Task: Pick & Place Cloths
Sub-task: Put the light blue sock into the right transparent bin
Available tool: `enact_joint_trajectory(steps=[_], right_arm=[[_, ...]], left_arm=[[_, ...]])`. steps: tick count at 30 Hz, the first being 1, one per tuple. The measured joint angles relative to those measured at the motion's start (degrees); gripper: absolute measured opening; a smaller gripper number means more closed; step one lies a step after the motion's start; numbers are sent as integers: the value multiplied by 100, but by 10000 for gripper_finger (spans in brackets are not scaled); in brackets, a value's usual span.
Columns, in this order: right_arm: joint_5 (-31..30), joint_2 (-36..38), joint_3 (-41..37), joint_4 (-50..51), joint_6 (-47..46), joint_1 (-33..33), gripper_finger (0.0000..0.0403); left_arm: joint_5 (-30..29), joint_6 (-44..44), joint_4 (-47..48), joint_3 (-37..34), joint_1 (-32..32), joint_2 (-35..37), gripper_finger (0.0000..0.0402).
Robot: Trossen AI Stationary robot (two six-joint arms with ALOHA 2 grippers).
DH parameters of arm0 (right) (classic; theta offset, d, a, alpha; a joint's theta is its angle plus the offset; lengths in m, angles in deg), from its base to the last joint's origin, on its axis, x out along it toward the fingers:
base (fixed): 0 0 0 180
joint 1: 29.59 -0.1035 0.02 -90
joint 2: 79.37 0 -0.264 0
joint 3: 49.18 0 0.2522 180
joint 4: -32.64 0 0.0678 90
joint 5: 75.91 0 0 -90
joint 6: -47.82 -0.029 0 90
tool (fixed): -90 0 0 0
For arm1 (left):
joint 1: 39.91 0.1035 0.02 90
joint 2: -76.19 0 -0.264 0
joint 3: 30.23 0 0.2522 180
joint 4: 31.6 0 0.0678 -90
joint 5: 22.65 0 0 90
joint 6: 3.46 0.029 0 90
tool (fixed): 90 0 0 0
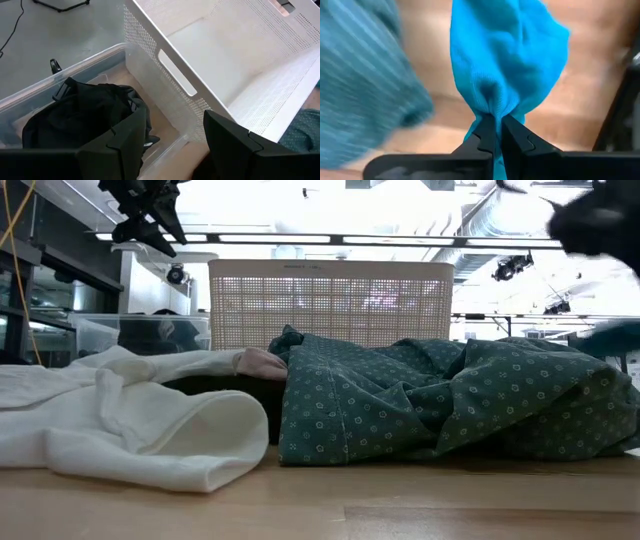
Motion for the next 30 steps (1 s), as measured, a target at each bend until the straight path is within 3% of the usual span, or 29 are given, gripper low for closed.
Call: enact_joint_trajectory(steps=[7,16,21,30], right_arm=[[-1064,869,348,1107,851,817,4],[-1709,1235,348,1266,3129,2854,3],[-1954,1237,348,956,4553,4152,3],[-2341,1129,348,-427,5900,6134,3]], left_arm=[[-2,0,-4,0,0,0,195],[-2,-48,-7,0,0,0,195],[-4,-79,-9,0,0,-2,195],[-6,-162,-11,0,0,-4,195]])
